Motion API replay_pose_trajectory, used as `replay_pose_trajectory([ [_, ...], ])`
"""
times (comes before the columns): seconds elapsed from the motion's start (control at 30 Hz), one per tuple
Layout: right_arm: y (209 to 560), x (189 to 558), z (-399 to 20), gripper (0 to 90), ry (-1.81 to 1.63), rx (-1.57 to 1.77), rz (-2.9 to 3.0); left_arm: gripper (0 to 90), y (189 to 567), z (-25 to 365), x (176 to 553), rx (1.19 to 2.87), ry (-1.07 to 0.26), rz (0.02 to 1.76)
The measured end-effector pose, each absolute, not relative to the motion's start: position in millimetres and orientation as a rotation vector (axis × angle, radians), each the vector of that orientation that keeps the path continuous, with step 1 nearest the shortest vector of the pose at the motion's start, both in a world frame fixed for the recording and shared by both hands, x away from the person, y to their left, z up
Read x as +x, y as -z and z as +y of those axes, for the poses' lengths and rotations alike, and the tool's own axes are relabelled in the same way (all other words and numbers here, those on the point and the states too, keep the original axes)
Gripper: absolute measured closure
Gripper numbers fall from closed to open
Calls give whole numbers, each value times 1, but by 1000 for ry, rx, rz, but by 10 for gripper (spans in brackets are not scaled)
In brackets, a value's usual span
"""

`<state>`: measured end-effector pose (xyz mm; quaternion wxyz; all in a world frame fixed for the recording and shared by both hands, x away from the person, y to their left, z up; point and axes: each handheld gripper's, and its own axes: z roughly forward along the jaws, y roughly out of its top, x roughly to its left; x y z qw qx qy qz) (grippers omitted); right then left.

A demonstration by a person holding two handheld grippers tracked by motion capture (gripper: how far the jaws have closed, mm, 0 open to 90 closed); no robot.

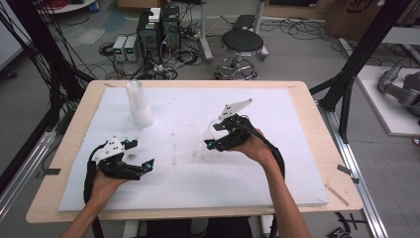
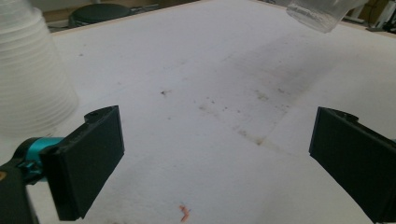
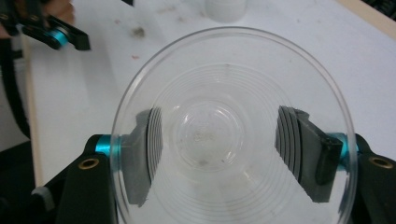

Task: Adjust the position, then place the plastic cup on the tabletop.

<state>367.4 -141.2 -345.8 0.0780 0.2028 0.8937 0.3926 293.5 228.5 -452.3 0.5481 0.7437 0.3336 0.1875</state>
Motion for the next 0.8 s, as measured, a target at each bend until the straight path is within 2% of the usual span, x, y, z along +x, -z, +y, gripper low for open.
replay_pose_trajectory([
  [0.2,345,375,-132,326,-1008,652,2710,32,461,238,291,1712,-475,834],
  [0.8,349,380,-130,331,-945,685,2720,32,467,247,293,1665,-484,864],
])
